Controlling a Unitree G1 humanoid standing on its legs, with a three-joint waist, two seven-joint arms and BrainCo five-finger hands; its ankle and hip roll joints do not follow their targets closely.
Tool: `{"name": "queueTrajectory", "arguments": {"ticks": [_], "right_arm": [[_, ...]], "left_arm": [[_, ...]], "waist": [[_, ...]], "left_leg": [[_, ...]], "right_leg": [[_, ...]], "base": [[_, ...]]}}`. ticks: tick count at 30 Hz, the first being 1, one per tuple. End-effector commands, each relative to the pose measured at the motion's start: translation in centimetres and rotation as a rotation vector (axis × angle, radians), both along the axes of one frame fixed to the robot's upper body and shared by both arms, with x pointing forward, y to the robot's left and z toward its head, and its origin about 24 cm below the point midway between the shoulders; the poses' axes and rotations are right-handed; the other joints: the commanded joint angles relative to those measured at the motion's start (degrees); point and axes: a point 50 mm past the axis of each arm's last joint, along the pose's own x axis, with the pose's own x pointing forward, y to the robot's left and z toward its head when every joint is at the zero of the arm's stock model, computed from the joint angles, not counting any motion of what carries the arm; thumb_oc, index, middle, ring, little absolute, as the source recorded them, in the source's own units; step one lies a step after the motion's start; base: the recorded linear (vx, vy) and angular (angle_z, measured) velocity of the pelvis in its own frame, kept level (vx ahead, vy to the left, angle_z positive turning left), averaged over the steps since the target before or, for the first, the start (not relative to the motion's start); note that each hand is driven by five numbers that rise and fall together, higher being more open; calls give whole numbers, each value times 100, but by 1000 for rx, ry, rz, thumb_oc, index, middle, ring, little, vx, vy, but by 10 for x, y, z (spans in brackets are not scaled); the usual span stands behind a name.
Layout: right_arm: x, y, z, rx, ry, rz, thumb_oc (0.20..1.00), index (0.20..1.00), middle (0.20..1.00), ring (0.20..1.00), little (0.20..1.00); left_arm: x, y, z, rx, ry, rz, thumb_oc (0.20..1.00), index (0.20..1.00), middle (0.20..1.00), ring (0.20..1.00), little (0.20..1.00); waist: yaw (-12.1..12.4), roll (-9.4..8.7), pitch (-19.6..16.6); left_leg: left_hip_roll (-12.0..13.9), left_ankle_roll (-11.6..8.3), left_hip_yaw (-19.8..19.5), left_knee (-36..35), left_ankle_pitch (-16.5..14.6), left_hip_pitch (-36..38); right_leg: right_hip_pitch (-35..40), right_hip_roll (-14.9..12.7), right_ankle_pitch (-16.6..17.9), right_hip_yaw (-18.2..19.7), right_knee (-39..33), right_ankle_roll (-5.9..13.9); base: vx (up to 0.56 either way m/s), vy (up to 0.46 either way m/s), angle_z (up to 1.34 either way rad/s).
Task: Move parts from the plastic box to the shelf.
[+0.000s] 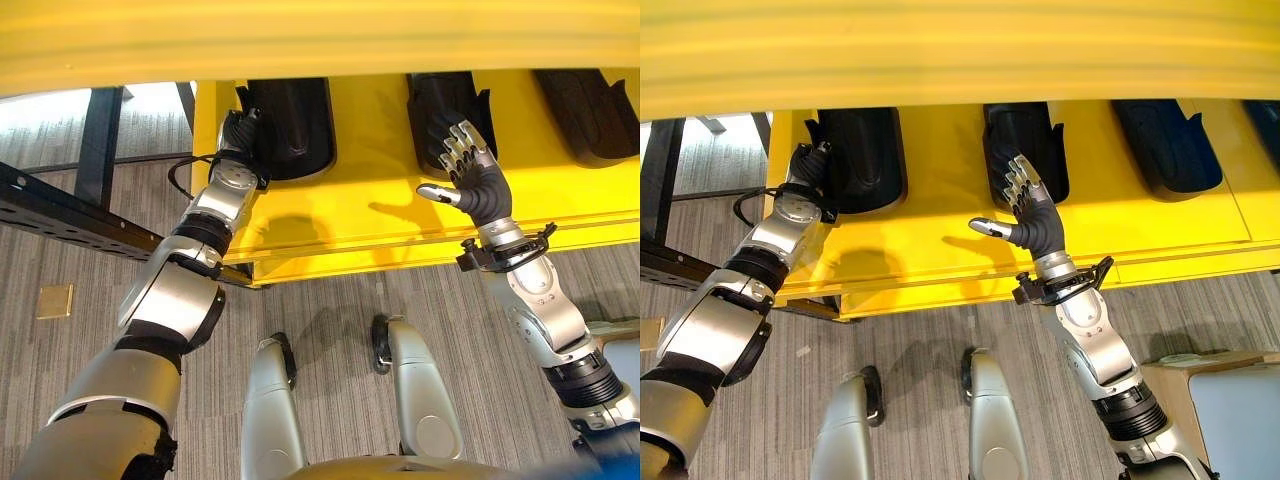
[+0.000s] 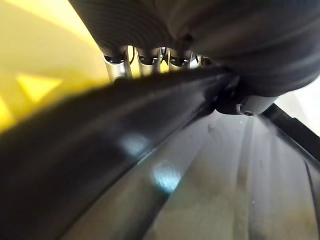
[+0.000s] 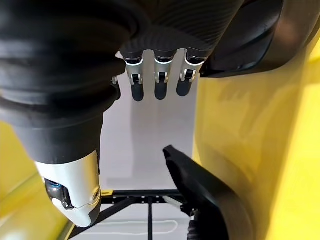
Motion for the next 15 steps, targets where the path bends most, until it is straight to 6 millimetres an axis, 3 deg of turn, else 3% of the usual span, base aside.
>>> {"name": "queueTrajectory", "arguments": {"ticks": [1,10,15], "right_arm": [[-14,1,18,98,-121,44,1000,1000,1000,1000,1000],[-15,2,23,98,-139,45,1000,1000,1000,1000,1000],[-15,1,23,101,-139,37,1000,1000,1000,1000,1000]], "left_arm": [[0,9,-1,15,21,54,200,200,200,200,200],[-1,9,-12,102,70,65,200,200,200,200,200],[-2,11,-21,61,86,76,200,200,200,200,200]], "waist": [[19,-51,-79],[15,-71,-7],[25,-88,41]], "left_leg": [[333,-81,-405,-87,-165,95],[318,-51,-387,-42,-172,6],[316,-35,-377,-25,-181,-28]], "right_leg": [[349,-446,245,301,-478,402],[226,-448,239,340,-432,388],[191,-459,227,354,-407,384]], "base": [[0,0,0],[2,0,0],[0,0,0]]}}
